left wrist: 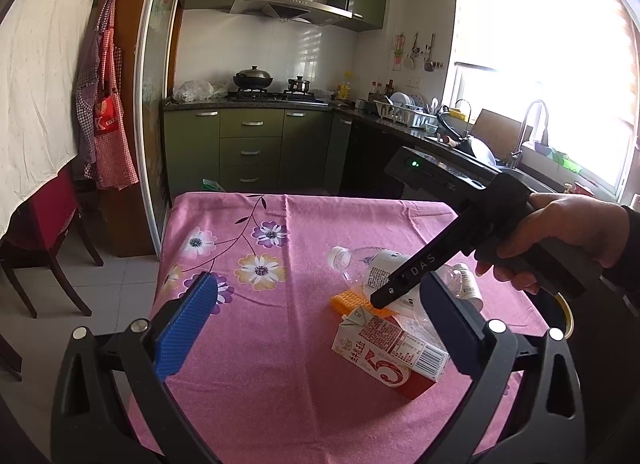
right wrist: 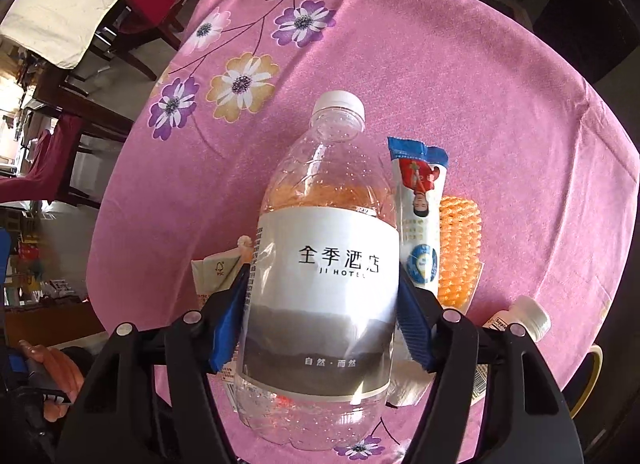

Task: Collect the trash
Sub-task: 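Lift the water bottle and carry it over the bin with the right gripper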

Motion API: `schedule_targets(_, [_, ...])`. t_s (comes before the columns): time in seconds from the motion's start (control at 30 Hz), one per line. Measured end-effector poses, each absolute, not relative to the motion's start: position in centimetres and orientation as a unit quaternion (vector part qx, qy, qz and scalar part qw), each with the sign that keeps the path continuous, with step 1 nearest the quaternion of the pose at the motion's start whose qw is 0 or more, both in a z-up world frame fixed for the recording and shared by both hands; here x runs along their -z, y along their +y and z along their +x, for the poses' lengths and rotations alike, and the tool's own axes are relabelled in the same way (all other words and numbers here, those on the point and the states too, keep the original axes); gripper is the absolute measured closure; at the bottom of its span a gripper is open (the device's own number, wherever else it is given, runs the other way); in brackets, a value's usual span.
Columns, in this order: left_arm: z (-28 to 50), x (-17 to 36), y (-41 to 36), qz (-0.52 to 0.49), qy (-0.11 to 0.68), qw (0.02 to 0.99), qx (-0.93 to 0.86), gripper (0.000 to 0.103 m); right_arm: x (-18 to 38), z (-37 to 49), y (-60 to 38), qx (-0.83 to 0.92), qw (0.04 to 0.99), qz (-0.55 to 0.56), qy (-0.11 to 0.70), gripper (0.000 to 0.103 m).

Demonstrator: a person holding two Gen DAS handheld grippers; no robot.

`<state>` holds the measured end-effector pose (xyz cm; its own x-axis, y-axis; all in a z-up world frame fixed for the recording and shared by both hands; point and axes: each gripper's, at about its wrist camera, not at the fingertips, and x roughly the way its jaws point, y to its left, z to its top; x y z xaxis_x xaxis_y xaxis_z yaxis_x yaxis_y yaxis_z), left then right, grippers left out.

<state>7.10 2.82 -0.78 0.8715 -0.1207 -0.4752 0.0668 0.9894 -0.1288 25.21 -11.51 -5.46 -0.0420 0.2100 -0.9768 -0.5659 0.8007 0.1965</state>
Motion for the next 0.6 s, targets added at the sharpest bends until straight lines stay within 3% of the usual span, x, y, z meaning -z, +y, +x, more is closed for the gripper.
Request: schedule_targets(0.6, [7.0,0.6,1.8,-0.041,0.248,0.966,0.052,0.007,-1.1,22.4,-17.8,-0.320,0.710,-0.077,0.622,0.037])
